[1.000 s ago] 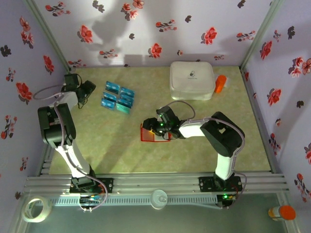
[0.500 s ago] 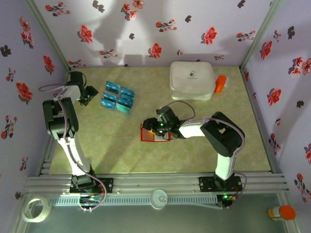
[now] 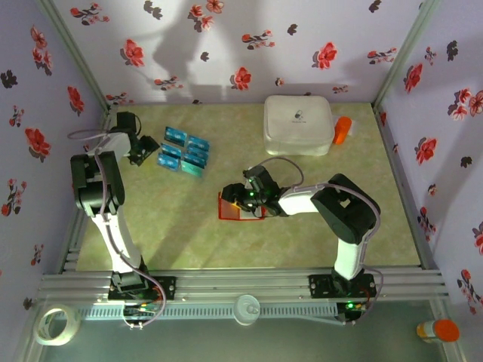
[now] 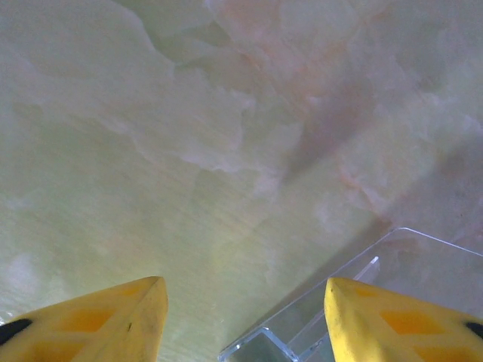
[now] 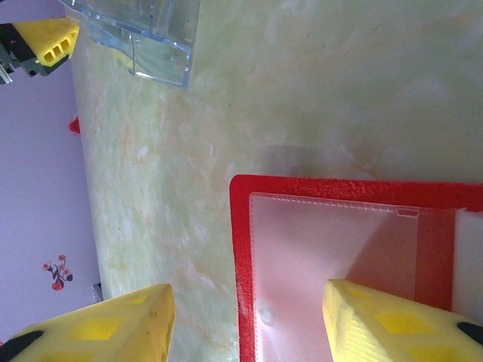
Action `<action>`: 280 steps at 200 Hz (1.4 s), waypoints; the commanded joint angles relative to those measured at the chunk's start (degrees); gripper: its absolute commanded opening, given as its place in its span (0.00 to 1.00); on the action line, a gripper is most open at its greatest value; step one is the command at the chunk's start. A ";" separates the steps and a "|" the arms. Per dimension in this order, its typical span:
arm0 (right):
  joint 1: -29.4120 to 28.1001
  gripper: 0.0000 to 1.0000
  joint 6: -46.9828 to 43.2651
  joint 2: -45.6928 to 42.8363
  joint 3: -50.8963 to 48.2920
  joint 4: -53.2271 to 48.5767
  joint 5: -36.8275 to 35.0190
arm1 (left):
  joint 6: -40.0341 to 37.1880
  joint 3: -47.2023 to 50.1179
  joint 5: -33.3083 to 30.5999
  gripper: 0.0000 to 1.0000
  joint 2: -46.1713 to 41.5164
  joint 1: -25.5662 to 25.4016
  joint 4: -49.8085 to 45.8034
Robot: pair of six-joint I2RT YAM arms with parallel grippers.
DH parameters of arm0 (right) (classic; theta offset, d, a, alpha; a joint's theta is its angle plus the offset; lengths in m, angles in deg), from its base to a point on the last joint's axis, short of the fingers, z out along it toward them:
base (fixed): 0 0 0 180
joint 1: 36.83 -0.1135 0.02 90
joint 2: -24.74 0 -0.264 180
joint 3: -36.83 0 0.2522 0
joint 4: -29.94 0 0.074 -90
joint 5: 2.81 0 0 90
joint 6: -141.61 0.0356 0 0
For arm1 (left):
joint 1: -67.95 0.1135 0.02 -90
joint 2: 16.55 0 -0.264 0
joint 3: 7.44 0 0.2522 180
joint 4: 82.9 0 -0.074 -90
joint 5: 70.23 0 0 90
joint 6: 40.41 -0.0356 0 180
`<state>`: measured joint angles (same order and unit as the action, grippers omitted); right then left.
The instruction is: Put the credit cards into the card holder
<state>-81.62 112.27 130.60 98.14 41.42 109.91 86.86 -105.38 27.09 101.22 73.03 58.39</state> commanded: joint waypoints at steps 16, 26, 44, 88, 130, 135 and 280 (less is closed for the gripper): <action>-0.37 0.55 1.02 0.07 -1.65 -0.18 -0.31 | -1.69 4.18 1.10 0.56 -1.78 -1.53 -1.75; -0.35 0.55 1.03 0.20 -1.74 -0.14 -0.22 | -1.43 5.33 1.46 0.56 -2.25 -1.66 -0.98; -0.32 0.55 1.12 0.26 -1.74 -0.01 -0.31 | -0.54 7.83 2.25 0.56 -3.36 -2.06 0.58; -0.35 0.55 1.45 0.80 -1.28 0.43 -0.25 | 2.33 15.12 4.65 0.56 -6.54 -3.38 5.68; -0.38 0.55 1.47 1.25 -0.96 0.21 -0.27 | 6.37 21.96 6.90 0.54 -9.33 -6.42 11.69; -0.38 0.55 1.49 1.24 -0.92 0.21 -0.26 | 6.77 22.64 6.86 0.54 -9.68 -6.96 12.26; -0.21 0.55 0.74 1.57 -0.96 -1.11 -1.60 | 21.88 33.46 8.42 0.53 -11.43 -22.80 30.64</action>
<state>-81.62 113.19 130.77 97.62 42.75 109.89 104.28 -74.15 27.78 87.37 55.07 90.37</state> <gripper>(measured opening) 0.553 0.530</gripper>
